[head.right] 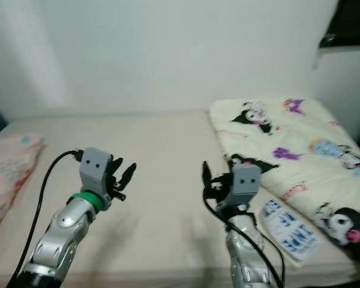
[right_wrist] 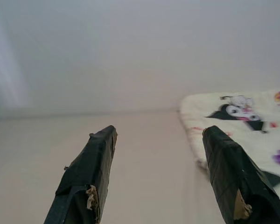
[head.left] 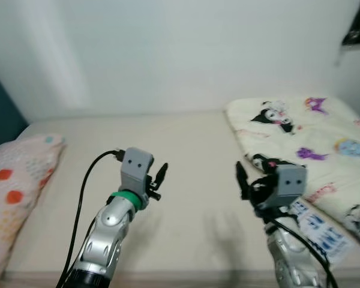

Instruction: Clean up the room

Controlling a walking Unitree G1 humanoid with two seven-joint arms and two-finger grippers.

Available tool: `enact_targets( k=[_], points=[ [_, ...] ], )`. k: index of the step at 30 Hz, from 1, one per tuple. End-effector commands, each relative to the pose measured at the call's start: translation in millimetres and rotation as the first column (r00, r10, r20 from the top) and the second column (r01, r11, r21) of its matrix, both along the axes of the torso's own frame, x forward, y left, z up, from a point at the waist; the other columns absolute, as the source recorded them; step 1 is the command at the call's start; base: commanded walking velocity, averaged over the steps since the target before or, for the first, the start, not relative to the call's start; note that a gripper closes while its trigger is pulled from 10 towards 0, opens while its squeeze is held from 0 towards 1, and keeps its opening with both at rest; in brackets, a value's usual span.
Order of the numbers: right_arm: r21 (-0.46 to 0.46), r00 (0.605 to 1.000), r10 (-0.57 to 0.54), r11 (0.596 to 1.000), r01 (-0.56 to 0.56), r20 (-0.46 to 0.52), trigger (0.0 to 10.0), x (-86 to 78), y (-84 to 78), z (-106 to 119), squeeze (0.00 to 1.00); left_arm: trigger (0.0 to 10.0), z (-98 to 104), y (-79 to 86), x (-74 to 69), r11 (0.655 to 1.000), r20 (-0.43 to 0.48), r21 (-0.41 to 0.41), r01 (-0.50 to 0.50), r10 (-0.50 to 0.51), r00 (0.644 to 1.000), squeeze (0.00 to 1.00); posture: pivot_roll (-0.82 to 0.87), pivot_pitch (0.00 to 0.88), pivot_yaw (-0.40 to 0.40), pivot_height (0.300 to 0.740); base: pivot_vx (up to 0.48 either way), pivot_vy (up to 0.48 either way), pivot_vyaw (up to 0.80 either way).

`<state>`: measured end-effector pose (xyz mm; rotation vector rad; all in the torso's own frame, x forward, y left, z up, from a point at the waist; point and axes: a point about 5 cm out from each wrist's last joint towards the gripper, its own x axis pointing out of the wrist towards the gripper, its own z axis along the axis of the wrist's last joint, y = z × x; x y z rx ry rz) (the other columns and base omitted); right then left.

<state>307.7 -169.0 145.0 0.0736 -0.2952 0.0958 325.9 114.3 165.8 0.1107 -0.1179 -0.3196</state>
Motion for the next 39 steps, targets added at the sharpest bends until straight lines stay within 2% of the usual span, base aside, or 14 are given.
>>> enact_targets(
  k=[1, 20, 39],
  points=[
    [0.001, 1.0, 0.02, 1.0, -0.02, -0.012, 10.0, -0.9, 7.1, -3.4, 0.0, 10.0, -10.2, 6.2, -1.6, 1.0, -0.039, 0.017, -0.018, 0.019, 0.999, 0.0, -0.19, 0.0, 0.13, 0.74, 0.0, -0.45, 0.0],
    [0.001, 1.0, 0.015, 1.0, -0.015, -0.023, 10.0, -3.6, 5.8, -5.6, 0.0, 10.0, -12.3, 5.2, -2.8, 1.0, -0.057, 0.019, -0.016, 0.017, 0.998, 0.0, -0.19, 0.013, 0.131, 0.74, 0.0, -0.419, 0.0],
    [-0.001, 1.0, 0.011, 1.0, -0.011, -0.026, 10.0, -2.5, 5.0, -5.1, 0.0, 10.0, -14.5, 5.4, -1.3, 1.0, -0.074, 0.008, -0.023, 0.024, 0.997, 0.0, -0.19, 0.01, 0.129, 0.74, 0.0, 0.0, 0.0]
  ],
)
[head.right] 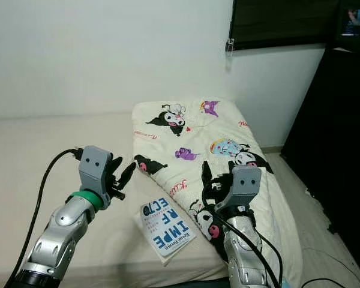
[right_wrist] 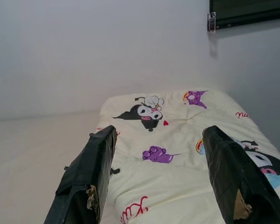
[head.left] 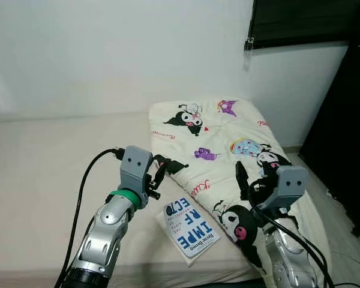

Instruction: Clean up the room

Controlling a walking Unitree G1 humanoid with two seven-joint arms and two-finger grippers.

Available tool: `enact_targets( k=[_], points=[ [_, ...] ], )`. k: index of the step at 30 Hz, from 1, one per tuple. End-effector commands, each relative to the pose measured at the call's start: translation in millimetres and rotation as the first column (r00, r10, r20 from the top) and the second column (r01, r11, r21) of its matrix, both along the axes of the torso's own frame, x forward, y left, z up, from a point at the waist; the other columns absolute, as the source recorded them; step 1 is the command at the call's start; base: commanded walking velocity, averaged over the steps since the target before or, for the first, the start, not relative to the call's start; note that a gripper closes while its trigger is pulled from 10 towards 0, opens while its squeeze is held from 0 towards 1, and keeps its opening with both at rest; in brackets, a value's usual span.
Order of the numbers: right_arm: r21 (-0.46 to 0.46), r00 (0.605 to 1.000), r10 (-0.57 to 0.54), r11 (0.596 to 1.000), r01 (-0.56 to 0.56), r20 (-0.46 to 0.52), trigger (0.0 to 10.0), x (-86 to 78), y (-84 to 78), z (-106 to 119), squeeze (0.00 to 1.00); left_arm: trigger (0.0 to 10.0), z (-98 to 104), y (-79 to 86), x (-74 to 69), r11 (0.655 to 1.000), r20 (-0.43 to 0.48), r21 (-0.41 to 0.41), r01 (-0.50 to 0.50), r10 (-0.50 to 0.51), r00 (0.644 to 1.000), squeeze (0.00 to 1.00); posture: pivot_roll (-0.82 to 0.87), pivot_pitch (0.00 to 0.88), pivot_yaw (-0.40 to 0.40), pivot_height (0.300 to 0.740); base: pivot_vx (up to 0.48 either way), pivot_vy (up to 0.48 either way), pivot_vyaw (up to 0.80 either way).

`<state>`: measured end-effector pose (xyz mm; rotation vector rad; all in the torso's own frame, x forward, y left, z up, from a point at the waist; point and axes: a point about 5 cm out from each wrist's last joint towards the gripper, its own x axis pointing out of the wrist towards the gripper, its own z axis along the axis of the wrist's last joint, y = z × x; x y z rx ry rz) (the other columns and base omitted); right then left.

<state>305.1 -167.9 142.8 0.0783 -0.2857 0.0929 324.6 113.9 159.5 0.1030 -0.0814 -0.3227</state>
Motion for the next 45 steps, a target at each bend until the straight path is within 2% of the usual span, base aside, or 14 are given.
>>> enact_targets(
  k=[1, 10, 18, 21, 27, 33, 38, 39, 40, 42, 45],
  points=[
    [-0.006, 1.0, 0.013, 1.0, -0.013, -0.016, 10.0, 0.2, 3.9, -3, 0.0, 10.0, -8, 5.8, 0.0, 1.0, -0.037, 0.009, -0.025, 0.025, 0.999, 0.0, -0.19, 0.01, 0.129, 0.74, 0.0, 0.0, 0.0],
    [-0.004, 1.0, 0.013, 1.0, -0.013, -0.019, 10.0, -0.3, 4.3, -4, 0.0, 10.0, -9, 5.8, 0.0, 1.0, -0.045, 0.002, -0.025, 0.025, 0.999, 0.0, -0.19, 0.011, 0.13, 0.74, 0.0, 0.0, 0.0],
    [-0.003, 1.0, 0.012, 1.0, -0.012, -0.022, 10.0, -0.4, 4.4, -5, 0.0, 10.0, -7, 5.8, -0.8, 1.0, -0.034, -0.011, -0.021, 0.021, 0.999, 0.0, -0.19, 0.017, 0.133, 0.74, 0.0, 0.321, 0.0],
    [0.001, 1.0, 0.013, 1.0, -0.013, -0.021, 10.0, -0.2, 5.5, -5, 0.0, 10.0, -4, 5.1, -2.4, 1.0, -0.003, 0.004, -0.005, 0.005, 1.0, 0.0, -0.19, 0.019, 0.135, 0.74, 0.0, 0.0, 0.0],
    [0.001, 1.0, 0.015, 1.0, -0.015, -0.023, 10.0, -0.1, 6.3, -5, 0.0, 10.0, -5, 3.5, -3.9, 1.0, 0.001, 0.015, 0.006, -0.006, 1.0, 0.0, -0.19, 0.02, 0.136, 0.74, 0.0, 0.0, 0.0],
    [0.003, 0.998, 0.021, 1.0, -0.02, -0.065, 10.0, -2.1, 7.2, -15, 0.0, 10.0, -11, 4.3, -5.5, 1.0, -0.017, 0.022, 0.009, -0.009, 1.0, 0.0, -0.19, 0.021, 0.138, 0.74, 0.0, 0.0, 0.0],
    [-0.036, 0.98, 0.036, 0.998, -0.043, -0.194, 10.0, -9.6, 12.3, -46, 0.0, 10.0, -52, 19.6, -10.0, 0.998, -0.149, 0.03, -0.051, 0.055, 0.987, 0.0, -0.2, 0.039, 0.117, 0.74, 0.0, 0.0, 0.0],
    [-0.036, 0.98, 0.036, 0.998, -0.043, -0.194, 10.0, -9.6, 12.3, -46, 0.0, 10.0, -52, 19.6, -10.0, 0.998, -0.149, 0.03, -0.051, 0.055, 0.987, 0.0, -0.2, 0.039, 0.117, 0.74, 0.0, 0.0, 0.0],
    [-0.049, 0.974, 0.036, 0.998, -0.048, -0.224, 10.0, -11.7, 12.5, -54, 0.0, 10.0, -63, 22.0, -11.7, 0.998, -0.185, 0.033, -0.06, 0.065, 0.981, 0.0, -0.2, 0.041, 0.114, 0.74, 0.0, 0.0, 0.0],
    [-0.073, 0.958, 0.036, 0.996, -0.059, -0.285, 10.0, -18.3, 11.2, -69, 0.0, 10.0, -88, 29.6, -17.1, 0.995, -0.289, 0.002, -0.097, 0.094, 0.953, 0.0, -0.21, 0.067, 0.085, 0.74, 0.0, 0.0, 0.0],
    [-0.088, 0.948, 0.036, 0.994, -0.067, -0.318, 10.0, -23.2, 7.1, -77, 0.0, 10.0, -99, 36.5, -19.7, 0.986, -0.344, -0.057, -0.156, 0.128, 0.93, 0.0, -0.22, 0.077, 0.065, 0.74, 0.0, 0.0, 0.0]
  ],
)
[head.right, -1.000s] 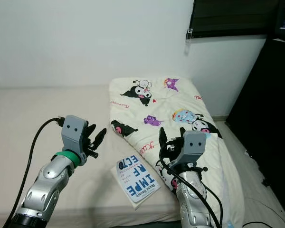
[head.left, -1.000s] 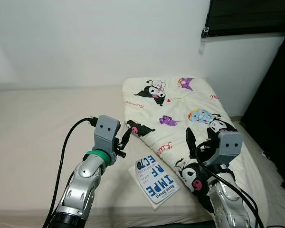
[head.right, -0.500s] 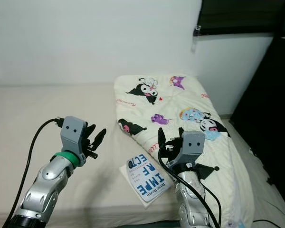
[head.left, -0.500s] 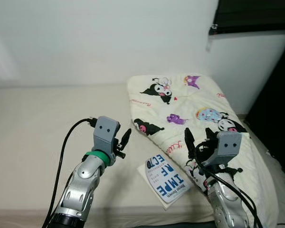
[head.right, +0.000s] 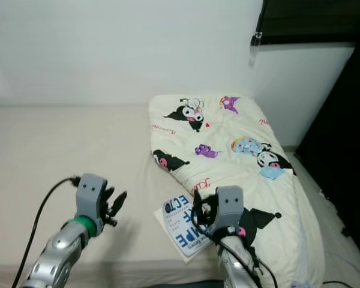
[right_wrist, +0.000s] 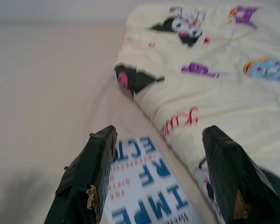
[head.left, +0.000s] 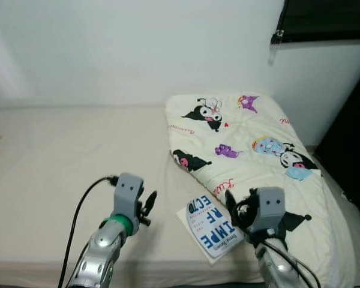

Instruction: Clean up the room

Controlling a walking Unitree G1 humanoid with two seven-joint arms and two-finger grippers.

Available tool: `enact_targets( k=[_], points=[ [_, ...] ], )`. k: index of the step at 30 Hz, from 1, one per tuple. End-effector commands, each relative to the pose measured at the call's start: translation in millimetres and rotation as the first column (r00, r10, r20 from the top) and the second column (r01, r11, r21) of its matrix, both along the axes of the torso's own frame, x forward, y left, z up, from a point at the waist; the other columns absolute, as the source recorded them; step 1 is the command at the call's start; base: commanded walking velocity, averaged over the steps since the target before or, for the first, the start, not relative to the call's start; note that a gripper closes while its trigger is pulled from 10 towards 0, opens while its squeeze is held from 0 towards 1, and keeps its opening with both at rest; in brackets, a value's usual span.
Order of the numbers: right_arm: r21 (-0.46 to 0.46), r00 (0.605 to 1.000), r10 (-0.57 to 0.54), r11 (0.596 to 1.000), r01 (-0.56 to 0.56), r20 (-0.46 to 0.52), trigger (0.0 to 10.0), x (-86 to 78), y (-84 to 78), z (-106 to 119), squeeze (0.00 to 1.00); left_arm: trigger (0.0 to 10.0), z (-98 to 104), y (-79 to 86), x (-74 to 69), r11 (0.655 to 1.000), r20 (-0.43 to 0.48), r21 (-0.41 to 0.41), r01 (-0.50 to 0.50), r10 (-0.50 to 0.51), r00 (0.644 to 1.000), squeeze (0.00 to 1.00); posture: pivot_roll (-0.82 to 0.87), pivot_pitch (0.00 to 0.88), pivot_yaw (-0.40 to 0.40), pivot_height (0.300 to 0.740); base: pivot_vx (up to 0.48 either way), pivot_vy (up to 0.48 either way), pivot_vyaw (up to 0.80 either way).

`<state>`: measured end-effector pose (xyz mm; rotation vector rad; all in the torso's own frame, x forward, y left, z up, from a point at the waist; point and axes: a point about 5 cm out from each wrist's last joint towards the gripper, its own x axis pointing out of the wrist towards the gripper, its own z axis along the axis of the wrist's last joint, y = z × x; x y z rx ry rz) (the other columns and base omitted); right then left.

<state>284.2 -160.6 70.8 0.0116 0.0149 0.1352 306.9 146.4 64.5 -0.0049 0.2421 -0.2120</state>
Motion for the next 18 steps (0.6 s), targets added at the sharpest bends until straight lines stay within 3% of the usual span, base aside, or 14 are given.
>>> enact_targets(
  k=[1, 8, 9, 18],
  points=[
    [-0.017, 1.0, 0.012, 1.0, -0.012, -0.028, 10.0, -2.8, -2.1, -5, 0.0, 10.0, -2, 4.8, -0.9, 0.998, -0.003, -0.034, -0.045, 0.044, 0.999, 0.0, -0.22, 0.08, 0.051, 0.74, 0.0, 0.0, 0.0],
    [-0.04, 1.0, 0.025, 0.999, -0.026, -0.011, 10.0, 2.2, -7.2, 1, 0.0, 10.0, 13, -2.5, 4.2, 0.992, 0.055, -0.1, -0.078, 0.084, 0.995, 0.0, -0.21, 0.087, 0.028, 0.74, 0.0, 0.0, 0.0],
    [-0.046, 0.999, 0.032, 0.998, -0.031, 0.005, 10.0, 8.5, -6.3, 6, 0.0, 10.0, 23, -8.8, 7.0, 0.99, 0.097, -0.121, -0.075, 0.087, 0.991, 0.0, -0.2, 0.09, 0.027, 0.74, 0.0, 0.0, 0.0],
    [-0.024, 0.998, 0.043, 0.999, -0.042, 0.044, 10.0, 18.1, 9.7, 13, 0.0, 10.0, 49, -21.7, 10.3, 0.996, 0.225, -0.084, 0.0, 0.019, 0.974, 0.0, -0.16, 0.095, 0.049, 0.74, 0.0, 0.0, 0.0]
  ],
)
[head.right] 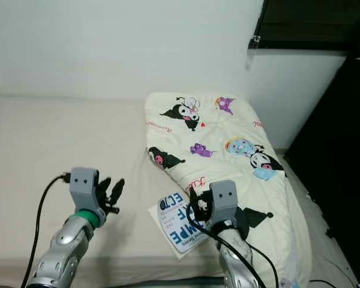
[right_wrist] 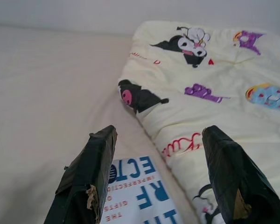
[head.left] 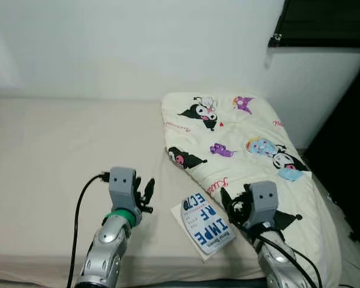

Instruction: Clean up the room

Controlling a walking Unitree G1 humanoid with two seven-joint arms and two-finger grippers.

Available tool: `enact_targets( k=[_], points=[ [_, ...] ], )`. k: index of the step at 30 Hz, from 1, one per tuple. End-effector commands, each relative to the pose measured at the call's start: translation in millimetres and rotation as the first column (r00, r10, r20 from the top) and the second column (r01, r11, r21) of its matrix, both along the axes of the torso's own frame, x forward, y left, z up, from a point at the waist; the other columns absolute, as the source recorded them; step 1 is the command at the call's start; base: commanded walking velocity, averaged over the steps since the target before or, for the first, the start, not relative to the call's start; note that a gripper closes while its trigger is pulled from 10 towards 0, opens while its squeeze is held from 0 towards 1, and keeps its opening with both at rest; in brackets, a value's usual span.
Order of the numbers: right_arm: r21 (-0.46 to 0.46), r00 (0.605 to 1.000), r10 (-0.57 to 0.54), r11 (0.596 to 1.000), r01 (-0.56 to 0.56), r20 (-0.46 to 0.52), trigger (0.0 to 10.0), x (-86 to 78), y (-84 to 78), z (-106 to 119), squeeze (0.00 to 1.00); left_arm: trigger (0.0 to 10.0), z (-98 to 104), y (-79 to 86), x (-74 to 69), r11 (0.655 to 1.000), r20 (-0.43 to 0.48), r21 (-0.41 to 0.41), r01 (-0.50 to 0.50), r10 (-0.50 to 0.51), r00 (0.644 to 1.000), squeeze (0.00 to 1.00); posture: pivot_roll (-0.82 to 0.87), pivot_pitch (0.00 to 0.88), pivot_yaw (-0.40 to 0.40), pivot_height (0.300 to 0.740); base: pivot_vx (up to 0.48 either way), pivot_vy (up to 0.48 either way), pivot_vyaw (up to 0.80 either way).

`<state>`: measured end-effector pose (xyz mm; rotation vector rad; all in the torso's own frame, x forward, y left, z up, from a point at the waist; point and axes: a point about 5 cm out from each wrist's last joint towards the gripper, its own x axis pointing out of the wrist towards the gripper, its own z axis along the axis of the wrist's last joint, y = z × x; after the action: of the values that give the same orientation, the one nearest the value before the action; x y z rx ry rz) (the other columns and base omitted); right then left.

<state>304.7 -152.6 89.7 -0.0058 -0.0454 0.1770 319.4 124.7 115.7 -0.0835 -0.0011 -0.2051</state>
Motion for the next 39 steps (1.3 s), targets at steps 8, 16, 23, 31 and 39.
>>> enact_targets(
  k=[8, 16, 23, 31, 39],
  points=[
    [-0.007, 0.999, -0.011, 1.0, 0.01, -0.036, 10.0, -6.8, 4.0, -14.2, 0.0, 10.0, -6.9, 4.4, -6.0, 0.999, -0.023, 0.042, -0.002, 0.003, 1.0, 0.0, -0.15, 0.101, 0.059, 0.705, 0.0, 0.0, 0.0],
    [-0.015, 0.999, -0.02, 1.0, 0.02, -0.034, 10.0, -5.2, 1.1, -14.8, 0.0, 10.0, -5.9, 2.5, -7.7, 0.998, -0.019, 0.056, 0.005, -0.004, 1.0, 0.0, -0.15, 0.102, 0.064, 0.665, 0.0, 0.0, 0.0],
    [-0.014, 0.999, -0.035, 0.999, 0.035, -0.032, 10.0, -3.4, 0.0, -14.6, 0.0, 10.0, -4.7, 2.8, -7.0, 0.998, -0.016, 0.068, 0.014, -0.013, 1.0, 0.0, -0.15, 0.101, 0.069, 0.635, 0.0, 0.0, 0.0],
    [-0.012, 0.999, -0.04, 0.999, 0.04, -0.033, 10.0, -4.1, -0.3, -16.0, 0.0, 10.0, -3.4, 1.5, -5.6, 0.997, -0.014, 0.073, 0.021, -0.02, 1.0, 0.0, -0.15, 0.098, 0.074, 0.61, 0.0, 0.0, 0.0],
    [-0.004, 0.998, -0.064, 0.998, 0.064, -0.027, 10.0, -4.3, -3.4, -16.5, 0.0, 10.0, -3.4, -1.0, -5.8, 0.996, -0.017, 0.084, 0.042, -0.041, 0.999, 0.0, -0.15, 0.099, 0.089, 0.596, 0.0, 0.0, 0.0]
  ],
)
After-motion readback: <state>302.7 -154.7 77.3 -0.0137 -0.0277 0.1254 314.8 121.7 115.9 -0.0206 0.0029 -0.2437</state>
